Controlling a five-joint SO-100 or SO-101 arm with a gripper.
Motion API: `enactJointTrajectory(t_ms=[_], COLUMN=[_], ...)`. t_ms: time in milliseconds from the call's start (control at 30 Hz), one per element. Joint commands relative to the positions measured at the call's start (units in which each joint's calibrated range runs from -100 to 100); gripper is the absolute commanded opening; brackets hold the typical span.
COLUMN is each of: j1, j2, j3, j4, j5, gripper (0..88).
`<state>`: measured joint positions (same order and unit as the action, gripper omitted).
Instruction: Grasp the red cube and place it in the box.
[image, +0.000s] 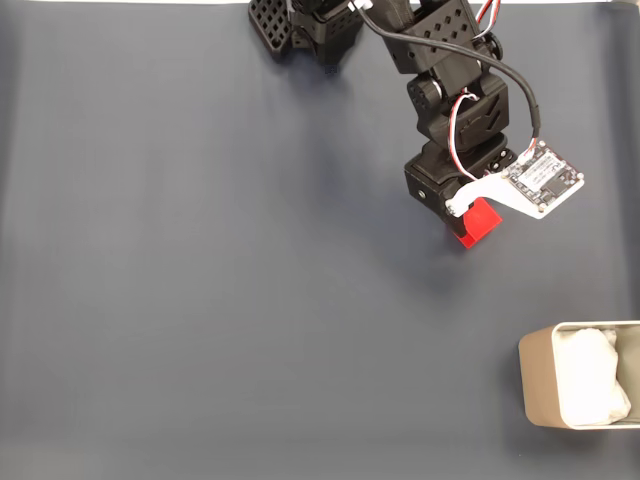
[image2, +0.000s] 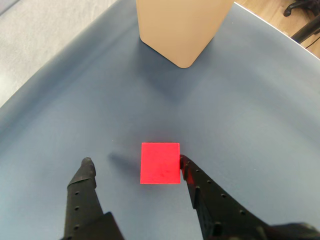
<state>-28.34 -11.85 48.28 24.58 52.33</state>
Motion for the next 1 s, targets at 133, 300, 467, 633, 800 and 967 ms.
enactJointTrajectory(t_ms=[133, 300, 467, 633, 800, 967], j1=[-0.3, -0.1, -0.1, -0.1, -0.1, -0.1], j2=[-1.7, -1.8, -1.3, -0.6, 0.0, 0.5], j3=[-1.1, -1.1, -1.6, -1.7, -1.7, -1.7], j4=[-0.5, -0.8, -0.7, -0.7, -0.4, -0.4], j5=[0.0, 0.0, 0.4, 1.2, 1.6, 2.8], gripper=[36.4, 34.3, 27.3, 21.8, 19.7, 13.3])
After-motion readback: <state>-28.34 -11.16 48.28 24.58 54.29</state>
